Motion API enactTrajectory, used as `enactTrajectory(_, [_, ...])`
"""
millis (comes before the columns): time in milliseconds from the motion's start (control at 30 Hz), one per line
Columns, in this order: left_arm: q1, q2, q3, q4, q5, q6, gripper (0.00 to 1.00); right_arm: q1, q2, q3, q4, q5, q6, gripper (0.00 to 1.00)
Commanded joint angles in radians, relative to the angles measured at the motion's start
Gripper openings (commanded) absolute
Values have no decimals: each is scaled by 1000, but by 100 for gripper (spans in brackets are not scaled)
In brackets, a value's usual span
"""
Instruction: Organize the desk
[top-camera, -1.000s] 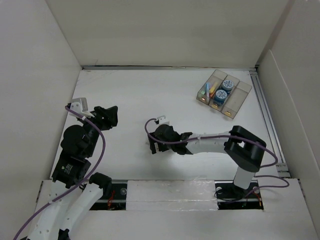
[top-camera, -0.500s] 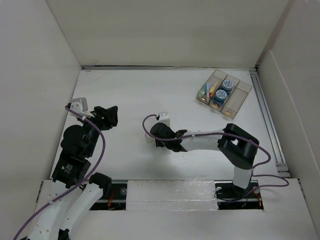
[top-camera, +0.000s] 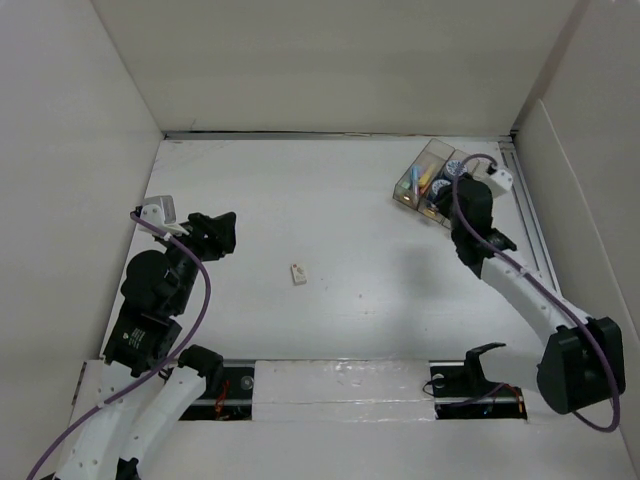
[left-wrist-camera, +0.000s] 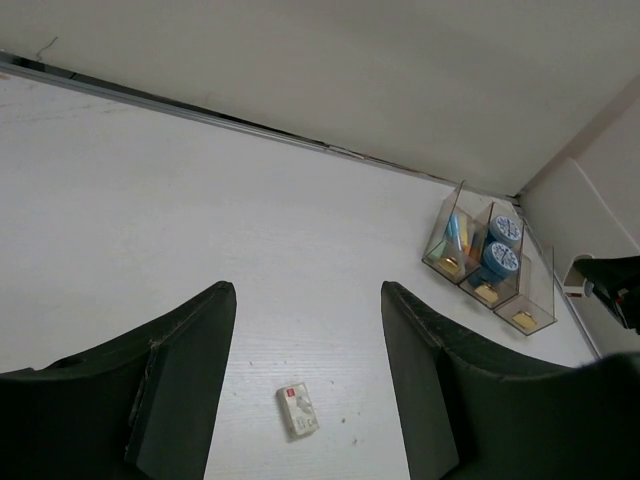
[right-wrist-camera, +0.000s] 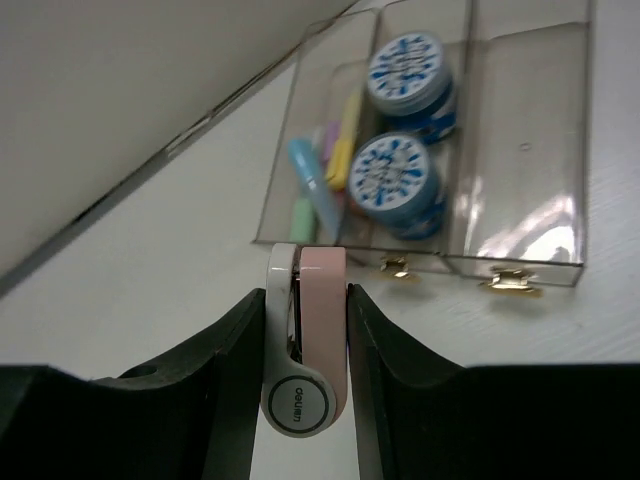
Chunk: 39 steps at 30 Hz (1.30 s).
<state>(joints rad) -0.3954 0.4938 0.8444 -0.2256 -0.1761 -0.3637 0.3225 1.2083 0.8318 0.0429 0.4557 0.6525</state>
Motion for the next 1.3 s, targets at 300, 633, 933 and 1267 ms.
enactTrajectory(300, [4, -15, -2, 49, 21, 11, 55, -393, 169, -30, 158, -101, 124, 24])
enactTrajectory(633, [4, -14, -2, 46, 17, 12, 55, -425, 272, 23, 221, -117, 124, 43])
enactTrajectory(933, [4, -9, -2, 46, 10, 12, 55, -435, 272, 55, 189, -170, 119, 93])
enactTrajectory(1267, [4, 0, -2, 46, 3, 16, 48, 103, 149, -76, 330, -281, -2, 1])
